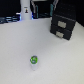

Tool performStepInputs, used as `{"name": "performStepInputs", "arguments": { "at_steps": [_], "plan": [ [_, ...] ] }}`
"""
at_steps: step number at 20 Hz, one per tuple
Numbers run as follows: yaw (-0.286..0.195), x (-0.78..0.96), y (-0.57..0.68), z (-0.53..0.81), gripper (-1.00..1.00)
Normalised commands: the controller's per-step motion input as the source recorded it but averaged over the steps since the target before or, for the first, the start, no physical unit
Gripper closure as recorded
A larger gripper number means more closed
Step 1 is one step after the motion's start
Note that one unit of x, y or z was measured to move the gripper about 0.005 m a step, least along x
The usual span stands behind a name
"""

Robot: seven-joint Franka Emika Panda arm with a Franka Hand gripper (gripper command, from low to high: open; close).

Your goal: Open the kcup holder, insert the kcup into the holder, and close the kcup holder

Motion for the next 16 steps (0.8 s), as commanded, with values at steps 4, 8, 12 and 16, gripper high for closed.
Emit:
{"name": "performStepInputs", "arguments": {
  "at_steps": [4, 8, 12, 16],
  "plan": [
    [-0.136, -0.23, 0.4, 0.07, -1.0],
    [-0.183, -0.26, 0.57, 0.0, -1.0],
    [-0.182, -0.26, 0.65, 0.0, -1.0],
    [-0.173, -0.28, 0.66, 0.0, -1.0]
  ]
}}
